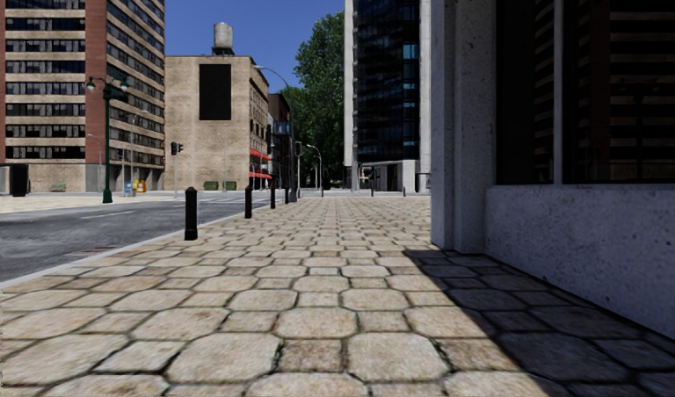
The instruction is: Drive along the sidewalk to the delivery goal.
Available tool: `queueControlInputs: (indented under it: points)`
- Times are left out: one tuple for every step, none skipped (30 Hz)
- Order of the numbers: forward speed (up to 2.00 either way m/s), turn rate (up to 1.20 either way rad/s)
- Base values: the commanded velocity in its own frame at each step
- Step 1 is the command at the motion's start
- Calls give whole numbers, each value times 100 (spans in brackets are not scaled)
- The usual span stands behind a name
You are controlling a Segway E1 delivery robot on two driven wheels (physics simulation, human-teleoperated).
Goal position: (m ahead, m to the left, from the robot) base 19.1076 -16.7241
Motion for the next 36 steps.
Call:
queueControlInputs:
  points:
    - [200, 0]
    - [200, 0]
    - [200, 0]
    - [200, 0]
    - [200, 0]
    - [200, 0]
    - [200, 0]
    - [200, 0]
    - [200, 0]
    - [200, 0]
    - [200, 0]
    - [200, 0]
    - [200, 0]
    - [200, 0]
    - [200, 0]
    - [200, 0]
    - [200, 0]
    - [200, 0]
    - [200, 0]
    - [200, 0]
    - [200, 0]
    - [200, 0]
    - [200, 0]
    - [200, 0]
    - [200, 0]
    - [200, 0]
    - [200, 0]
    - [200, 0]
    - [200, 0]
    - [200, 0]
    - [200, 0]
    - [200, 0]
    - [200, 0]
    - [200, 0]
    - [200, 0]
    - [200, 0]
